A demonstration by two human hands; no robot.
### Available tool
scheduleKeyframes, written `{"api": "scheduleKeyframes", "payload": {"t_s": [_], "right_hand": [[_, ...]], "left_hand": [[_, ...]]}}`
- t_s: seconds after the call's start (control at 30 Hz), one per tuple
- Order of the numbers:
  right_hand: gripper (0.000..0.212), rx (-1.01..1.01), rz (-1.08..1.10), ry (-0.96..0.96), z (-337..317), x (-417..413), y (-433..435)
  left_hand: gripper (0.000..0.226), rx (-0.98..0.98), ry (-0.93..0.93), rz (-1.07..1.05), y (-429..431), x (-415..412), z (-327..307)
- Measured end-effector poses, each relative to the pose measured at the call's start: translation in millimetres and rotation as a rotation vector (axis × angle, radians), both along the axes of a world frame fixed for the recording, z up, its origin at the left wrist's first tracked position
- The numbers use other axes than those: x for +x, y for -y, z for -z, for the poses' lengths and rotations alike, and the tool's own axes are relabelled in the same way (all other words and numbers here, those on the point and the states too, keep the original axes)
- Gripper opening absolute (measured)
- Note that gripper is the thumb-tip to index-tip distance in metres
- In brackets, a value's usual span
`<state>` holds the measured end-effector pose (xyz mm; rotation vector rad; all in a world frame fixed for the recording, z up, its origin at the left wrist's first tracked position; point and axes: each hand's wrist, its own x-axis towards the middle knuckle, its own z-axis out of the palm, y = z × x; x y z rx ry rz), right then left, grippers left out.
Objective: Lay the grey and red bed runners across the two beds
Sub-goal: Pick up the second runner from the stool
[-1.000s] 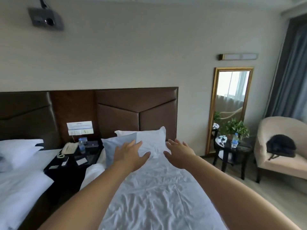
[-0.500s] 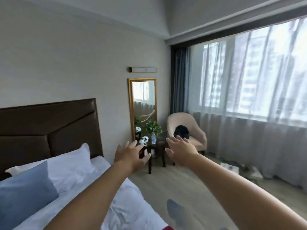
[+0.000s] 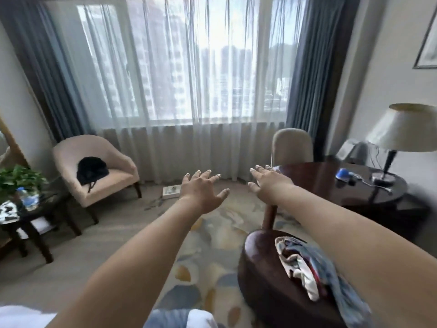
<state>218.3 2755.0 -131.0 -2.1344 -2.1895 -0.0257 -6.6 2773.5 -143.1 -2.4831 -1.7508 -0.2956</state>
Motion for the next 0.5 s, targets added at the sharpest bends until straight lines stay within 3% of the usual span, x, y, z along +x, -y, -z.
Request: {"api": "scheduleKeyframes", "payload": {"t_s": [0.5], "right_hand": [[0.062,-0.064,0.224,0.012,26.4,284.5,-99.6]], "left_hand": [[0.079,-0.054,-0.043,0.268,-151.2,325.3,45.0]]}}
